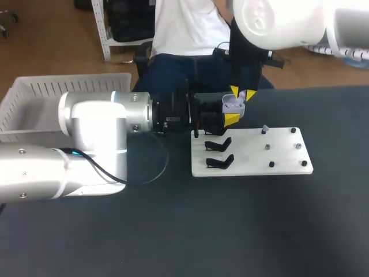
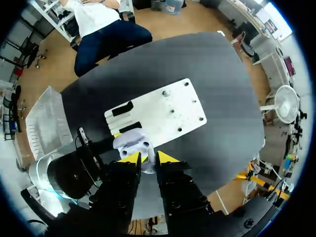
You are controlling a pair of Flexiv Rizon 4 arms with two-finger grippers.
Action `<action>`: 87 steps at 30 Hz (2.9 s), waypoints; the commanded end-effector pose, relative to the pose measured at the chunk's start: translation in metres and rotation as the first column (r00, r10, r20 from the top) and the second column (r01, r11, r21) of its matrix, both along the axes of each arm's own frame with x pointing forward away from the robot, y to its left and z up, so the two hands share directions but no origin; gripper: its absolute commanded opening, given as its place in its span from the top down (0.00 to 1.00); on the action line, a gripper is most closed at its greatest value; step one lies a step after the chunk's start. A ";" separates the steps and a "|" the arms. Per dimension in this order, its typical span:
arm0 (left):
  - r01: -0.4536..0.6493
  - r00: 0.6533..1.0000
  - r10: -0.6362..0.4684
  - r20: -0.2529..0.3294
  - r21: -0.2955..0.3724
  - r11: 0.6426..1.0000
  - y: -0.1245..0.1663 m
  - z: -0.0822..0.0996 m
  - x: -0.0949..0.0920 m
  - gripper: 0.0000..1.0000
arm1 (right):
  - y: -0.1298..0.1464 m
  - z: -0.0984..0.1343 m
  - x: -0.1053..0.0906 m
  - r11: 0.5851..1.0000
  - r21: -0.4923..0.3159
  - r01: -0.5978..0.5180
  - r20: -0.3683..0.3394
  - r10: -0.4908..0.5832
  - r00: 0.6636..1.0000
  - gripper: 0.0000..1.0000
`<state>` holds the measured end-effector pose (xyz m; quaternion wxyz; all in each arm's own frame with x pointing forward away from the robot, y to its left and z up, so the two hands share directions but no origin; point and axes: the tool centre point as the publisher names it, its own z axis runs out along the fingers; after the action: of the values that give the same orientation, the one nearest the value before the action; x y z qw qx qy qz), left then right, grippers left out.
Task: Pick up each earbud case from the left stands, insert the matching earbuds, close the lid, and place the case in the box.
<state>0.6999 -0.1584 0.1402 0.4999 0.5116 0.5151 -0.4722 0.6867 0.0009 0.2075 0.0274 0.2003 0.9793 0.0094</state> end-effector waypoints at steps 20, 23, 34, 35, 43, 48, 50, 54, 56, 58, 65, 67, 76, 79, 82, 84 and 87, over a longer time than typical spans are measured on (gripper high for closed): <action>-0.005 1.000 0.005 0.005 -0.007 1.000 0.000 -0.002 -0.001 1.00 | 0.008 -0.012 -0.008 1.000 0.020 -0.009 -0.005 0.010 1.000 1.00; -0.005 1.000 0.005 0.005 -0.007 1.000 0.000 -0.002 -0.001 1.00 | 0.010 -0.012 -0.007 1.000 0.015 -0.017 -0.005 0.017 1.000 1.00; -0.005 1.000 0.005 0.005 -0.007 1.000 0.000 -0.002 -0.001 1.00 | 0.006 -0.015 -0.006 1.000 0.025 -0.005 -0.011 0.005 1.000 1.00; -0.005 1.000 0.005 0.005 -0.007 1.000 0.000 -0.002 -0.001 1.00 | 0.005 -0.015 -0.006 1.000 0.027 -0.004 -0.011 0.004 1.000 1.00; -0.005 1.000 0.005 0.005 -0.007 1.000 0.000 -0.002 -0.001 1.00 | 0.004 -0.013 -0.005 0.999 0.044 0.001 0.000 -0.001 1.000 1.00; -0.005 1.000 0.005 0.005 -0.007 1.000 0.000 -0.002 -0.001 1.00 | 0.003 -0.014 -0.005 0.999 0.039 0.001 0.001 -0.001 1.000 1.00; -0.005 1.000 0.005 0.005 -0.007 1.000 0.000 -0.002 -0.001 1.00 | 0.003 -0.013 -0.004 0.999 0.040 0.003 0.002 -0.003 1.000 1.00; -0.005 1.000 0.005 0.005 -0.007 1.000 0.000 -0.002 -0.001 1.00 | 0.005 -0.013 -0.002 0.999 0.040 0.004 0.003 -0.004 1.000 1.00; -0.005 1.000 0.005 0.005 -0.007 1.000 0.000 -0.002 -0.001 1.00 | 0.005 -0.013 -0.001 0.999 0.039 0.002 0.001 -0.002 1.000 1.00; -0.005 1.000 0.005 0.005 -0.007 1.000 0.000 -0.002 -0.001 1.00 | 0.005 -0.014 -0.001 0.999 0.038 0.002 -0.001 -0.002 1.000 1.00; -0.005 1.000 0.005 0.005 -0.007 1.000 0.000 -0.002 -0.001 1.00 | 0.004 -0.015 0.001 0.999 0.041 0.003 -0.005 -0.003 1.000 1.00; -0.005 1.000 0.005 0.005 -0.007 1.000 0.000 -0.002 -0.001 1.00 | 0.004 -0.016 0.002 0.999 0.041 0.002 -0.006 -0.002 1.000 1.00; -0.005 1.000 0.005 0.005 -0.007 1.000 0.000 -0.002 -0.001 1.00 | 0.004 -0.019 0.003 0.999 0.039 -0.002 -0.013 0.003 1.000 1.00; -0.005 1.000 0.005 0.005 -0.007 1.000 0.000 -0.002 -0.001 1.00 | 0.004 -0.021 0.003 0.999 0.039 -0.004 -0.017 0.004 1.000 1.00; -0.005 1.000 0.005 0.005 -0.007 1.000 0.000 -0.002 -0.001 1.00 | 0.004 -0.022 0.004 0.999 0.039 -0.004 -0.021 0.005 1.000 1.00; -0.005 1.000 0.005 0.005 -0.007 1.000 0.000 -0.002 -0.001 1.00 | 0.004 -0.023 0.004 0.999 0.040 -0.004 -0.023 0.005 1.000 1.00; -0.005 1.000 0.005 0.005 -0.007 1.000 0.000 -0.002 -0.001 1.00 | 0.004 -0.024 0.004 0.999 0.039 -0.002 -0.022 0.003 1.000 1.00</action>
<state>0.6996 -0.1588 0.1400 0.4998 0.5119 0.5150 -0.4723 0.6906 0.0048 0.1846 0.0132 0.1992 0.9795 0.0275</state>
